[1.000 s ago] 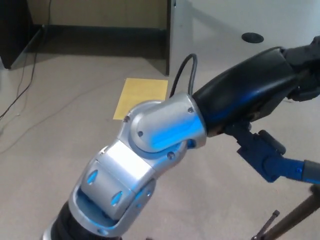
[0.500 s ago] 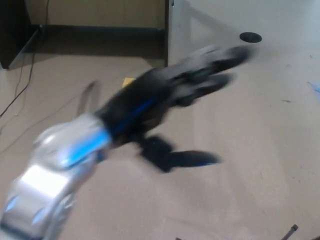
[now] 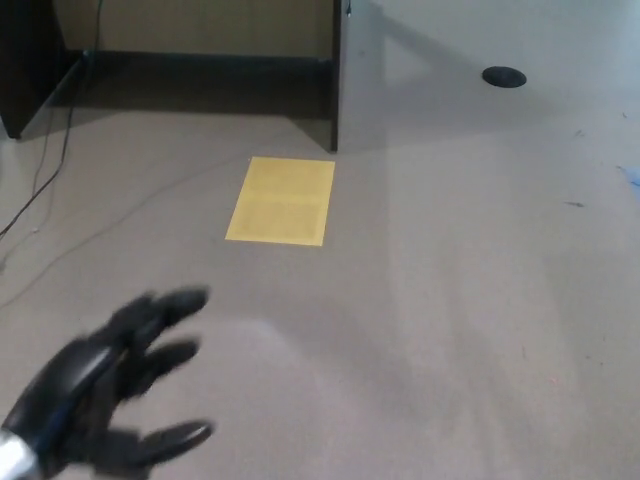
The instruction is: There is a tripod standing in front of the robot and the robot extends its left arm to grab it. It lifts the tripod and passes it to a person.
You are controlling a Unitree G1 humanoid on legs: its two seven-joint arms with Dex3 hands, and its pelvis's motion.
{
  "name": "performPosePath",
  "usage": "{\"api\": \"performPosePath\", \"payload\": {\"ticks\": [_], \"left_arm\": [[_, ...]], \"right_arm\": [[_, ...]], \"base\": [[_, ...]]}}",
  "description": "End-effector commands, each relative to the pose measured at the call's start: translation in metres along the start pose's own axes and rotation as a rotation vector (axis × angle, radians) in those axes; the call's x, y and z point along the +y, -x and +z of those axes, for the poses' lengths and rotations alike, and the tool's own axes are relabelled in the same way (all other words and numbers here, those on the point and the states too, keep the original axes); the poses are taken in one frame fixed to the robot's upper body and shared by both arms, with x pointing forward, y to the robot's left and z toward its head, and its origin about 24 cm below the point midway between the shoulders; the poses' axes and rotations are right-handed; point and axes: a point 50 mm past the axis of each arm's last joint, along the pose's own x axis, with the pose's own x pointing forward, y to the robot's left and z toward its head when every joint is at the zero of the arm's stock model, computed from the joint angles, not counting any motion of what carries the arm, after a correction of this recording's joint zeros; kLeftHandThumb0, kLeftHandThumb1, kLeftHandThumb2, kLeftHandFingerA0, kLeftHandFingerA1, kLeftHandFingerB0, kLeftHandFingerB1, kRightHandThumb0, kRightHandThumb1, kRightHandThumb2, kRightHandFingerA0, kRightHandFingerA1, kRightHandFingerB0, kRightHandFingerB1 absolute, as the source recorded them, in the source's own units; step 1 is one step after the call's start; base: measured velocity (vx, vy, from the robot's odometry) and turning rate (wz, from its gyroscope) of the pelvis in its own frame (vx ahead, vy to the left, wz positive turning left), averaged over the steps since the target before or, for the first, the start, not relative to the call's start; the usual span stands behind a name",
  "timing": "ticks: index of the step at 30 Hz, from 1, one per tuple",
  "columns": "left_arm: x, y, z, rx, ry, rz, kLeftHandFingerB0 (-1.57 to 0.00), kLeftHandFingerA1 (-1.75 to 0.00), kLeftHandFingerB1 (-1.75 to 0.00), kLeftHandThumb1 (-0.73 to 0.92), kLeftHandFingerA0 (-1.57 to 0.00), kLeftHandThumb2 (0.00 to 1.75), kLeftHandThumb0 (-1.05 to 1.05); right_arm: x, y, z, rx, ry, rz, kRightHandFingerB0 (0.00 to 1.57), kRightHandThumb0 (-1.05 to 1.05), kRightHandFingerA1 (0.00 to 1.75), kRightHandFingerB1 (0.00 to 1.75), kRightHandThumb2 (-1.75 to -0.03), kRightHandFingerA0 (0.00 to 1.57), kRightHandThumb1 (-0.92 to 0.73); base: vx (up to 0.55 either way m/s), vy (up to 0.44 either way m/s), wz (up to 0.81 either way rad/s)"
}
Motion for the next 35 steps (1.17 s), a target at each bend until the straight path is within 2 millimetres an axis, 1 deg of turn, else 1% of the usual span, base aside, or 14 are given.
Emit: {"api": "performPosePath", "payload": {"ticks": [1, 3, 4, 7, 11, 14, 15, 20, 22, 26, 27, 29, 30, 35], "left_arm": [[0.037, 0.064, -0.101, 0.303, -0.296, 0.324, -0.08, -0.51, -0.48, 0.33, -0.11, 0.86, -0.19], [0.038, 0.075, -0.120, 0.388, -0.340, 0.355, -0.11, -0.52, -0.50, 0.35, -0.14, 0.88, -0.19], [0.039, 0.078, -0.126, 0.417, -0.373, 0.372, -0.27, -0.40, -0.35, 0.46, -0.29, 0.61, -0.38], [0.043, 0.084, -0.141, 0.507, -0.346, 0.417, -0.30, -0.38, -0.31, 0.51, -0.35, 0.56, -0.29], [0.042, 0.090, -0.149, 0.525, -0.196, 0.471, -0.30, -0.45, -0.40, 0.48, -0.36, 0.69, -0.40], [0.040, 0.098, -0.156, 0.569, -0.205, 0.454, -0.32, -0.39, -0.32, 0.57, -0.42, 0.57, -0.33], [0.039, 0.100, -0.158, 0.571, -0.206, 0.453, -0.31, -0.45, -0.40, 0.49, -0.37, 0.69, -0.41], [0.035, 0.099, -0.163, 0.574, -0.229, 0.434, -0.32, -0.47, -0.42, 0.47, -0.41, 0.71, -0.43], [0.035, 0.096, -0.163, 0.561, -0.239, 0.428, -0.36, -0.40, -0.34, 0.56, -0.47, 0.57, -0.36], [0.036, 0.096, -0.165, 0.578, -0.245, 0.414, -0.35, -0.40, -0.33, 0.57, -0.48, 0.57, -0.35], [0.036, 0.097, -0.166, 0.579, -0.249, 0.412, -0.35, -0.40, -0.33, 0.57, -0.48, 0.57, -0.35], [0.036, 0.096, -0.166, 0.581, -0.255, 0.407, -0.35, -0.41, -0.33, 0.57, -0.49, 0.58, -0.36], [0.036, 0.096, -0.166, 0.578, -0.256, 0.407, -0.36, -0.41, -0.33, 0.56, -0.48, 0.57, -0.35], [0.034, 0.097, -0.169, 0.580, -0.253, 0.395, -0.35, -0.41, -0.33, 0.57, -0.49, 0.57, -0.34]], "right_arm": [[-0.001, 0.003, -0.010, 0.034, 0.007, -0.010, 0.45, -0.42, 0.42, 0.35, -0.62, 0.65, -0.71], [-0.001, 0.004, -0.010, 0.021, 0.013, -0.016, 0.47, -0.41, 0.44, 0.37, -0.61, 0.69, -0.72], [-0.001, 0.004, -0.009, 0.020, 0.012, -0.016, 0.47, -0.41, 0.44, 0.36, -0.61, 0.68, -0.72], [-0.002, 0.003, -0.008, 0.024, 0.005, -0.019, 0.47, -0.41, 0.44, 0.36, -0.61, 0.68, -0.72], [0.003, 0.007, -0.016, 0.039, 0.000, -0.006, 0.47, -0.42, 0.42, 0.36, -0.61, 0.67, -0.73], [0.011, 0.012, -0.021, 0.042, 0.014, 0.008, 0.47, -0.43, 0.44, 0.36, -0.62, 0.67, -0.74], [0.013, 0.012, -0.022, 0.045, 0.017, 0.011, 0.47, -0.42, 0.44, 0.37, -0.62, 0.68, -0.73], [0.016, 0.014, -0.026, 0.067, -0.006, 0.020, 0.47, -0.41, 0.44, 0.36, -0.61, 0.68, -0.72], [0.015, 0.014, -0.027, 0.070, -0.003, 0.012, 0.48, -0.42, 0.44, 0.37, -0.61, 0.68, -0.71], [0.016, 0.014, -0.027, 0.073, -0.008, 0.013, 0.48, -0.42, 0.44, 0.37, -0.61, 0.68, -0.72], [0.017, 0.014, -0.027, 0.072, -0.002, 0.013, 0.42, -0.48, 0.59, 0.50, -0.88, 0.62, -0.58], [0.018, 0.015, -0.028, 0.071, 0.007, 0.010, 0.42, -0.48, 0.59, 0.50, -0.88, 0.62, -0.58], [0.019, 0.015, -0.029, 0.072, 0.004, 0.008, 0.48, -0.42, 0.45, 0.36, -0.61, 0.68, -0.72], [0.021, 0.017, -0.033, 0.094, -0.001, 0.010, 0.47, -0.42, 0.42, 0.36, -0.61, 0.67, -0.72]], "base": [[0.00, 0.000, 0.00], [0.00, 0.000, 0.00], [0.00, 0.000, 0.00], [0.00, 0.000, 0.00], [0.00, 0.000, 0.00], [0.00, 0.000, 0.00], [0.00, 0.000, 0.00], [0.00, 0.000, 0.00], [0.00, 0.000, 0.00], [0.00, 0.000, 0.00], [0.00, 0.000, 0.00], [0.00, 0.000, 0.00], [0.00, 0.000, 0.00], [0.00, 0.000, 0.00]]}}
